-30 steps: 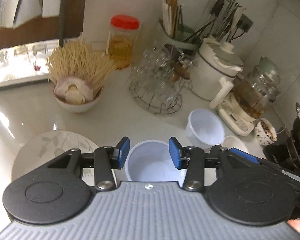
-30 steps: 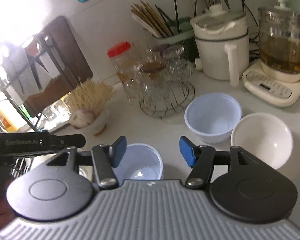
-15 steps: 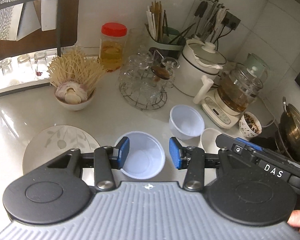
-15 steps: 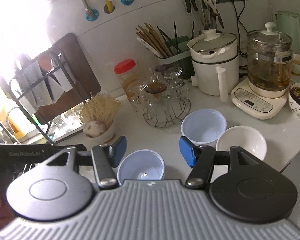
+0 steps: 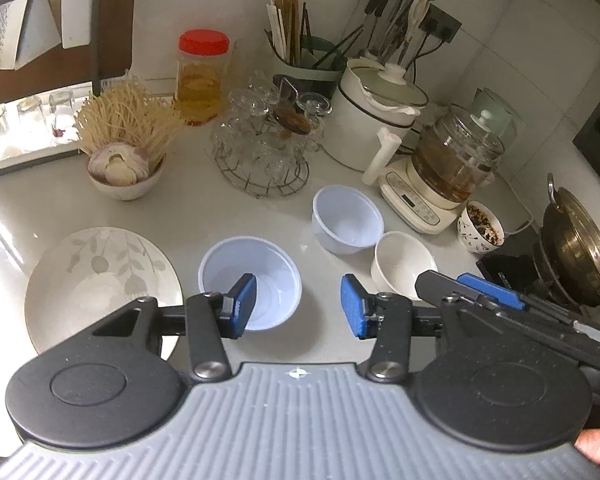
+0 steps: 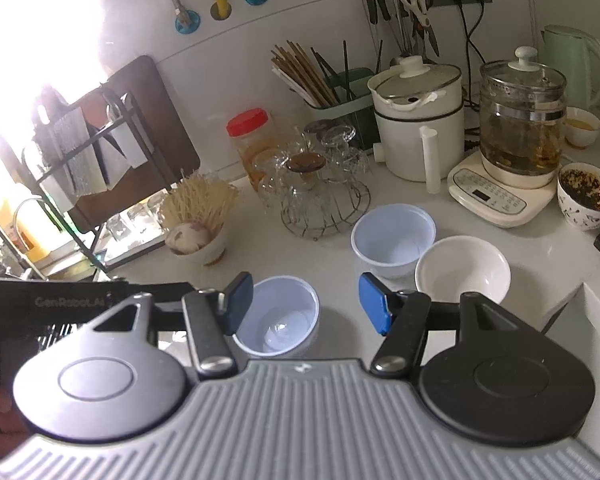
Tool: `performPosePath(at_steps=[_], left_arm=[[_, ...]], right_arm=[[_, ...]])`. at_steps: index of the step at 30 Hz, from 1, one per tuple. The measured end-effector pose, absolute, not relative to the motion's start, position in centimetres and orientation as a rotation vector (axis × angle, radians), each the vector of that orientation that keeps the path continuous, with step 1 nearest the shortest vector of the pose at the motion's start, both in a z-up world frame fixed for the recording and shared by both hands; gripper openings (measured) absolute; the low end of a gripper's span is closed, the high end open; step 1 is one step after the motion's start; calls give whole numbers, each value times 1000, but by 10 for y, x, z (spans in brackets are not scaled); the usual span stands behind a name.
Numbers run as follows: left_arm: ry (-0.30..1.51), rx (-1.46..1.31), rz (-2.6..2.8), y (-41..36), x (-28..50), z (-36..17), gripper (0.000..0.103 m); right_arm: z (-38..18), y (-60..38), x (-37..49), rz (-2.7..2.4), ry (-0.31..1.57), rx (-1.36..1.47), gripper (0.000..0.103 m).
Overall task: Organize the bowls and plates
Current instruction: 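Move both grippers to the rim of the second light blue plastic bowl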
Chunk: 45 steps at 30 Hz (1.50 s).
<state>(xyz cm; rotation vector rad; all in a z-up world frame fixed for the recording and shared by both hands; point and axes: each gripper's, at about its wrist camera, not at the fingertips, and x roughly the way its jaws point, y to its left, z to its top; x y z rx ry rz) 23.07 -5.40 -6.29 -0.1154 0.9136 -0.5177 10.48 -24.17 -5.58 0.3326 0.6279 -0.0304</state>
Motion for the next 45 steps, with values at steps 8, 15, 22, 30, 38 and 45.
performPosePath(at_steps=[8, 15, 22, 30, 38, 45], left_arm=[[934, -93, -551, -60, 235, -69, 54], [959, -80, -588, -74, 256, -76, 54], [973, -87, -628, -86, 285, -82, 54], [986, -88, -704, -103, 322, -85, 54], [1024, -33, -787, -127, 353, -101, 54], [1081, -36, -741, -136, 378, -123, 54]], right_arm=[[-68, -243, 101, -68, 653, 363, 62], [-71, -251, 114, -111, 655, 375, 62], [-70, -257, 130, -154, 657, 373, 62], [-68, -265, 146, -237, 665, 391, 62], [-75, -274, 155, -343, 680, 433, 62], [-85, -290, 171, -361, 724, 456, 62]])
